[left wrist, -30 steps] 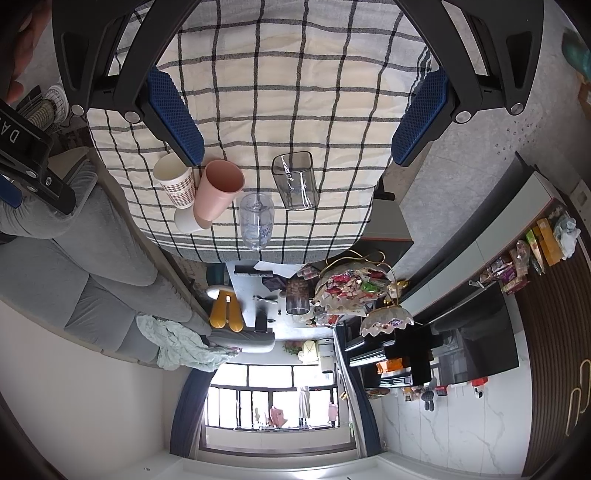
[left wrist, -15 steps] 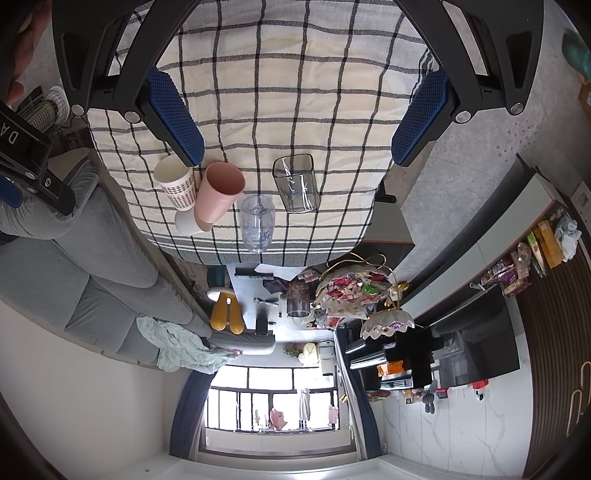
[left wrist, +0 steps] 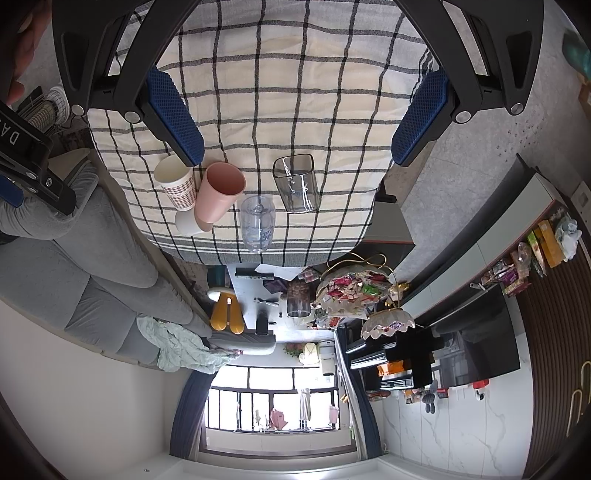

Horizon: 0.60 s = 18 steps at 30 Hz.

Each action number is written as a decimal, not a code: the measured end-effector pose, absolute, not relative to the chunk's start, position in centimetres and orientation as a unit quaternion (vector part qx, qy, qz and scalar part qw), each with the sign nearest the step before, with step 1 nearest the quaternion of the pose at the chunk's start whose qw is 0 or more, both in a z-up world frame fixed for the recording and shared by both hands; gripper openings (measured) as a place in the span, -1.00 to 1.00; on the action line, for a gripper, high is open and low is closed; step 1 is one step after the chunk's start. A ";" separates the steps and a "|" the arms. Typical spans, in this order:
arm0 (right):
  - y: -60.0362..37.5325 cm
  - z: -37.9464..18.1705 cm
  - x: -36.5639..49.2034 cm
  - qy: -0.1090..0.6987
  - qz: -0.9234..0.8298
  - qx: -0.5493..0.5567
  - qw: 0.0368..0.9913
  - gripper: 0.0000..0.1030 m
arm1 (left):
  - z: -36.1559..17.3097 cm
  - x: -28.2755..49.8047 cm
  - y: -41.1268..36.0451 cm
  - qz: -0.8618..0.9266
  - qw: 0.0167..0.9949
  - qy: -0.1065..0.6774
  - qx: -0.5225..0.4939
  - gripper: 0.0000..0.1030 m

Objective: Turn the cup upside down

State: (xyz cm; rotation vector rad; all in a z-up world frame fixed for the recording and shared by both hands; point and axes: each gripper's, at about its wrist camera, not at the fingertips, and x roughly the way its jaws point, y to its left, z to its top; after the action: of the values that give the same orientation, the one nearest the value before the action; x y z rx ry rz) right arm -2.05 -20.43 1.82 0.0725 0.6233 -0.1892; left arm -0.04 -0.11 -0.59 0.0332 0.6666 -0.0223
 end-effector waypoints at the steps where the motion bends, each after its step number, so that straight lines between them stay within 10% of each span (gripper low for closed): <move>1: -20.5 1.9 -2.0 0.306 -0.093 0.036 0.947 0.96 | -0.5 0.0 -0.1 -0.011 0.945 0.327 0.016 1.00; 18: -19.6 0.7 -1.5 0.315 -0.092 0.033 0.944 0.96 | -1.5 0.4 0.3 -0.009 0.943 0.333 0.012 1.00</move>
State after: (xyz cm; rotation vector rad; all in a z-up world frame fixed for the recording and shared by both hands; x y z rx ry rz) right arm -1.54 -19.64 0.70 0.0673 0.6429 -0.1879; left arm 0.38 0.32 -1.53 0.0242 0.6795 -0.0189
